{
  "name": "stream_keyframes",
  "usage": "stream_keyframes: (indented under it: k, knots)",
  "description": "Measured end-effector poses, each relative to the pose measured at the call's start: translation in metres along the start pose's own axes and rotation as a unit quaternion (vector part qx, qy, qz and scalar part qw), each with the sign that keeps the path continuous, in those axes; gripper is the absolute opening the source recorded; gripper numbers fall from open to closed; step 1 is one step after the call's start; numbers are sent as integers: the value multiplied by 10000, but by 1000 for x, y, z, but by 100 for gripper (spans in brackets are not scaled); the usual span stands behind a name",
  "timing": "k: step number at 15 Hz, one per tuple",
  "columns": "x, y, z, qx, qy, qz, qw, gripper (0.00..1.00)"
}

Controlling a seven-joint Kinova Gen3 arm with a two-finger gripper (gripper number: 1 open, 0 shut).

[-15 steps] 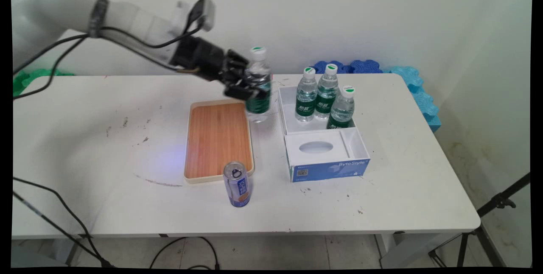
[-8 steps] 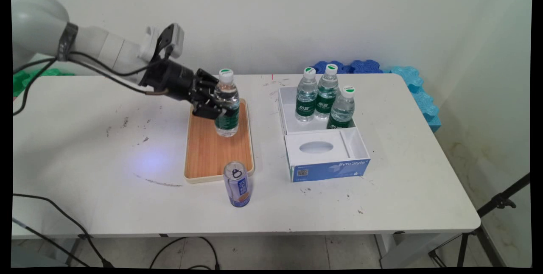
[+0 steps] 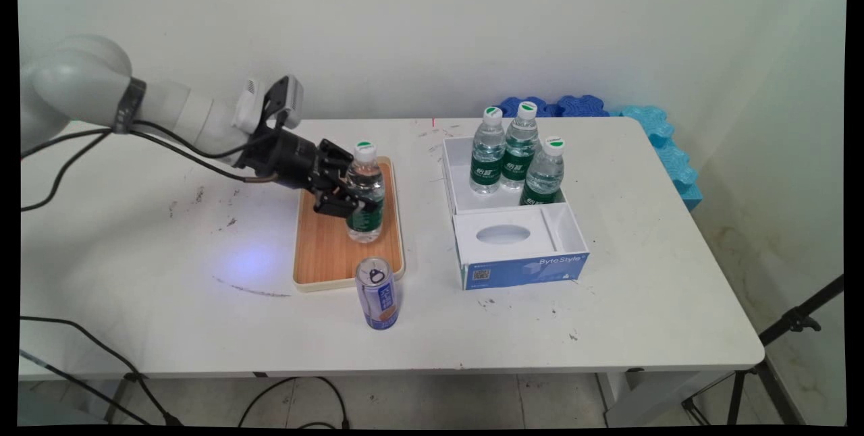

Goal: Place the picked object on the tray

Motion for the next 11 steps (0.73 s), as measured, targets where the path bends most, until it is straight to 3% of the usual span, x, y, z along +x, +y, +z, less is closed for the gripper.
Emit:
stream_keyframes:
  k: [8, 9, 11]
  knots:
    - [-7, 4, 20, -54, 28, 26, 10000, 0]
    - [-8, 4, 22, -57, 29, 40, 10000, 100]
    - [-9, 5, 24, -56, 27, 62, 10000, 100]
